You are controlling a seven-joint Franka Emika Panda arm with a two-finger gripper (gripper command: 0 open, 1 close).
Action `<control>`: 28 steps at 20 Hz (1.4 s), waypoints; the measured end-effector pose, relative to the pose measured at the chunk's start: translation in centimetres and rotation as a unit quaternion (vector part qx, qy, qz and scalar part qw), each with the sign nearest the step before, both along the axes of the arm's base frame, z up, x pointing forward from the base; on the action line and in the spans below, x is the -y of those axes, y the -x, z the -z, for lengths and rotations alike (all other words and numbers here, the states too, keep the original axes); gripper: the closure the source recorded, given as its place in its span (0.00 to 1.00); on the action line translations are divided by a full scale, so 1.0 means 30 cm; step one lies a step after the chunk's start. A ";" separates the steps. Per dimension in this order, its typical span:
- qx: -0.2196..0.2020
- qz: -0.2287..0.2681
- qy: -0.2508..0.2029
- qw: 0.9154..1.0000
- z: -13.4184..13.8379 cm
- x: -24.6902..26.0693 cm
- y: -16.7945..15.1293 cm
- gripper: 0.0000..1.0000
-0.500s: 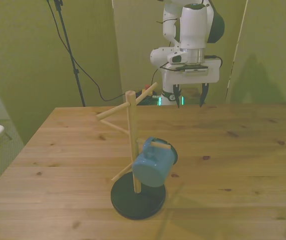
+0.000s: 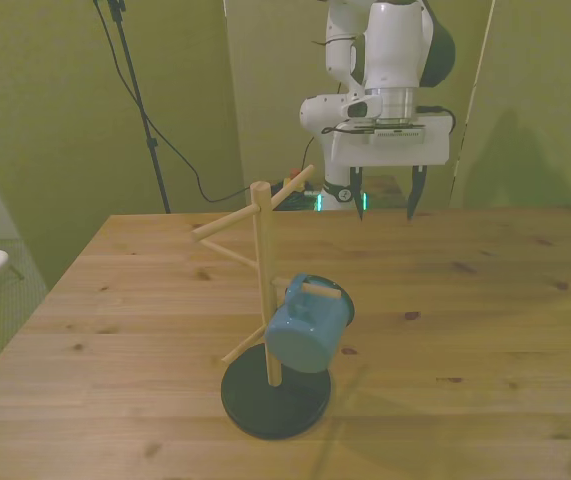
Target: Unload the mug
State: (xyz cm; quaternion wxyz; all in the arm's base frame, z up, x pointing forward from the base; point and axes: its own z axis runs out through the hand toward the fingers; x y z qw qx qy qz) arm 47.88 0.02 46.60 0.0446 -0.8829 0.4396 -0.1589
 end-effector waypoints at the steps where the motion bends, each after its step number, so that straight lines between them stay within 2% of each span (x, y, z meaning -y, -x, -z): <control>1: 0.013 0.013 0.007 1.000 -0.006 0.013 -0.053 0.00; 6: 0.054 0.057 0.030 0.996 0.008 0.046 -0.294 0.00; 10: 0.109 0.080 0.041 0.990 -0.014 0.048 -0.416 0.00; 12: 0.111 0.076 0.039 0.990 0.018 0.013 -0.501 0.00; 15: 0.124 0.083 0.042 0.988 -0.003 0.018 -0.518 0.00; 18: 0.152 0.098 0.057 0.982 -0.014 0.012 -0.546 0.00; 28: 0.228 0.161 0.119 0.953 0.035 0.041 -0.636 0.00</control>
